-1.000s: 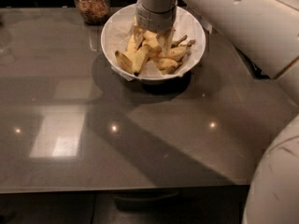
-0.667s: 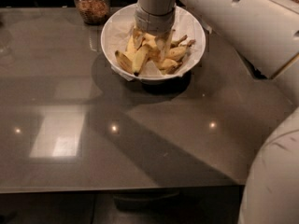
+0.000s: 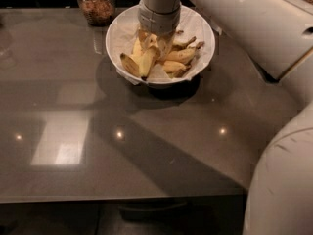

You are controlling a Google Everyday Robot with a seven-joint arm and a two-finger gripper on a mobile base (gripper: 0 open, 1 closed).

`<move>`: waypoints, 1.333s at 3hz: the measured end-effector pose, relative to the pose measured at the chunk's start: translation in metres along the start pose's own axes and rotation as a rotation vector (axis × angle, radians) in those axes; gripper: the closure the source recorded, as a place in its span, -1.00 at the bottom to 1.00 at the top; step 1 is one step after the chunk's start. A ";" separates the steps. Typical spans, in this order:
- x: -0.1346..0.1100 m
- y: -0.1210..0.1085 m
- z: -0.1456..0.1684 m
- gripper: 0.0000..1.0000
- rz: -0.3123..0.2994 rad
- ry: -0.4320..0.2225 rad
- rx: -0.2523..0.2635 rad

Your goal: Pick banana from white bowl

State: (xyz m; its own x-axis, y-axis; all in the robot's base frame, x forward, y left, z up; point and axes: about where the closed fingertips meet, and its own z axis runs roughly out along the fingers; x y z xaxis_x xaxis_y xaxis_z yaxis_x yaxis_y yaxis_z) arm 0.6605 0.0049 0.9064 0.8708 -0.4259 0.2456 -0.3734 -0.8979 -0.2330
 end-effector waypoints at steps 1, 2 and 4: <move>0.001 -0.006 -0.010 1.00 0.010 0.011 0.015; -0.001 -0.006 -0.026 1.00 0.030 0.023 0.024; -0.016 0.015 -0.069 1.00 0.099 -0.012 -0.002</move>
Offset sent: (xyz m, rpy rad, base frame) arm -0.0164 -0.0005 0.0452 0.0311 -0.0412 -0.0526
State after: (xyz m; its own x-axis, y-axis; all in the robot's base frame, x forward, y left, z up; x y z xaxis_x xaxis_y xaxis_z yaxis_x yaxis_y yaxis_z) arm 0.6190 -0.0097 0.9640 0.8334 -0.5111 0.2102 -0.4582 -0.8517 -0.2541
